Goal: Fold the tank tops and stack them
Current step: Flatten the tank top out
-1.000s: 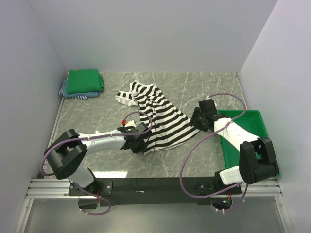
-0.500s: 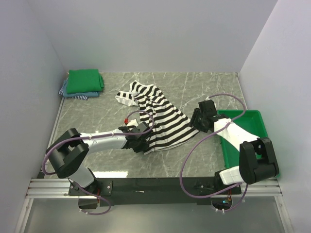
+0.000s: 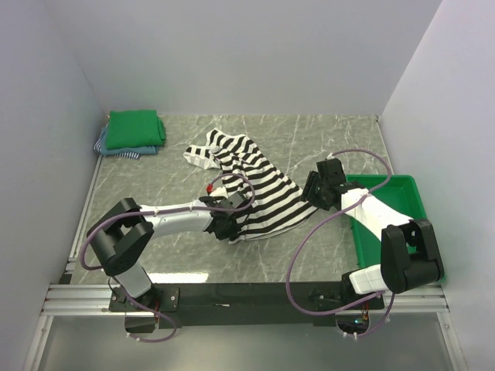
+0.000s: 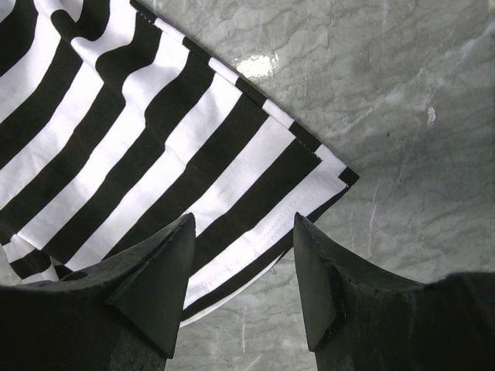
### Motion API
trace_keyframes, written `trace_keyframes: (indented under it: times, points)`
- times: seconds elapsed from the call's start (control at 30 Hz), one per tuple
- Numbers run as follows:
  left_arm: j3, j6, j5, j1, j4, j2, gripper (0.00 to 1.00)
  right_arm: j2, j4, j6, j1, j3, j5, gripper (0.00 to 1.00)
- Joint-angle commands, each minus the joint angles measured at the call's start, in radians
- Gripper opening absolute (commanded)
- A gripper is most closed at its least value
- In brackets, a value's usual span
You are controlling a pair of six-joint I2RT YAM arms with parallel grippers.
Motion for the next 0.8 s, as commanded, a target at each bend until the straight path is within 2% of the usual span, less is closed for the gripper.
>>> trace_keyframes:
  times: [0.0, 0.13, 0.37, 0.5, 0.77]
  points:
    - [0.004, 0.060, -0.081, -0.003, -0.082, 0.059, 0.08, -0.029, 0.028, 0.004, -0.008, 0.002, -0.006, 0.61]
    - [0.018, 0.068, -0.164, 0.011, -0.130, 0.013, 0.01, -0.020, 0.028, 0.005, -0.008, -0.004, -0.008, 0.61]
    - [-0.071, 0.112, -0.192, 0.199, -0.102, -0.173, 0.01, 0.008, 0.040, 0.008, -0.008, -0.034, -0.006, 0.61]
    - [-0.096, 0.123, -0.200, 0.264, -0.108, -0.217, 0.01, 0.014, 0.046, 0.013, -0.006, -0.054, -0.006, 0.60]
    - [-0.125, 0.166, -0.174, 0.376, -0.070, -0.274, 0.01, 0.050, 0.022, 0.028, 0.132, -0.055, 0.064, 0.60]
